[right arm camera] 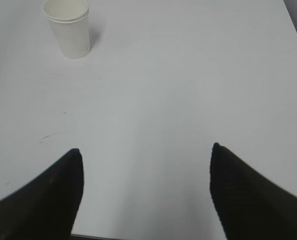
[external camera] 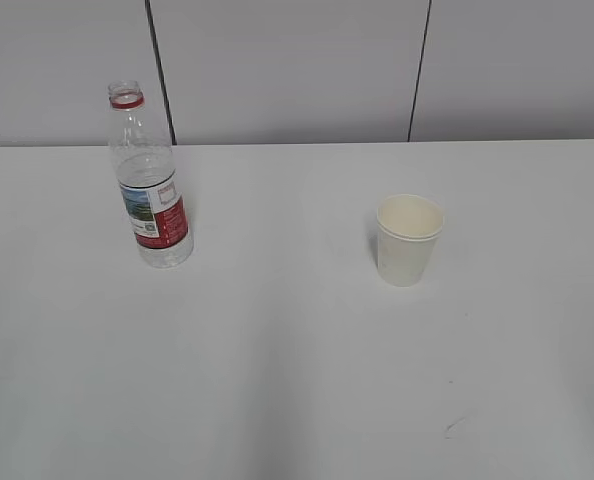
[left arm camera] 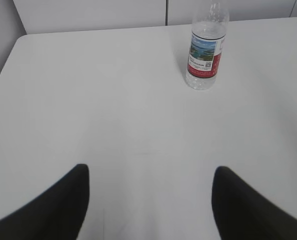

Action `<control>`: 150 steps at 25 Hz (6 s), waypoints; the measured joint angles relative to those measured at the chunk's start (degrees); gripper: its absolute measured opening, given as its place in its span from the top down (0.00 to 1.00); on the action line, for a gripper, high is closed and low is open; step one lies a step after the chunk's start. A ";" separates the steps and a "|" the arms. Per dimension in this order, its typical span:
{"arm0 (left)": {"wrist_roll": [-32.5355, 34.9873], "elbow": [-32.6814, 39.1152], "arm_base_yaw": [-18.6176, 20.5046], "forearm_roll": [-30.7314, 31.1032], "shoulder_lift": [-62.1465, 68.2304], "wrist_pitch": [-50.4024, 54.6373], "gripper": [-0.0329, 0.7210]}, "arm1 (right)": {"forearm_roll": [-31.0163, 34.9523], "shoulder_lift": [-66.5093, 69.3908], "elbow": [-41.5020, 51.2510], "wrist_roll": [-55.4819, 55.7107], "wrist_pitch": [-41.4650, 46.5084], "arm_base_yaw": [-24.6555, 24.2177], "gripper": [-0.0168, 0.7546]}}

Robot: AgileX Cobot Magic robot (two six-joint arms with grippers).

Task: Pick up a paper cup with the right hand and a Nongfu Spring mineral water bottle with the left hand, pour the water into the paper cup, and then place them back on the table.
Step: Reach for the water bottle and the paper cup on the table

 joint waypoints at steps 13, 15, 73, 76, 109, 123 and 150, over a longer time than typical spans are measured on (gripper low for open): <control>0.00 0.00 0.00 0.00 0.00 0.00 0.34 | 1.53 0.00 -1.28 0.00 -5.94 0.00 0.23; 0.00 0.00 0.00 0.00 0.00 0.00 0.34 | 1.60 0.94 -1.50 0.00 -10.98 0.00 0.23; 1.94 1.43 -14.34 -2.09 57.21 -81.00 0.34 | 2.07 56.63 -1.50 7.60 -80.24 0.00 0.23; -1.73 3.59 -14.34 -1.03 60.91 -84.42 0.34 | 1.97 56.63 -1.50 7.69 -80.24 0.00 0.23; -15.64 13.88 -14.34 24.69 82.86 -118.70 0.34 | -17.78 96.40 6.95 14.64 -124.94 0.00 0.23; -15.64 13.88 -14.34 25.14 82.86 -118.70 0.34 | -16.89 104.32 6.71 11.69 -125.81 0.00 0.23; -15.64 13.88 -14.34 25.14 82.86 -119.69 0.34 | -17.25 118.70 -5.25 15.54 -126.15 0.00 0.20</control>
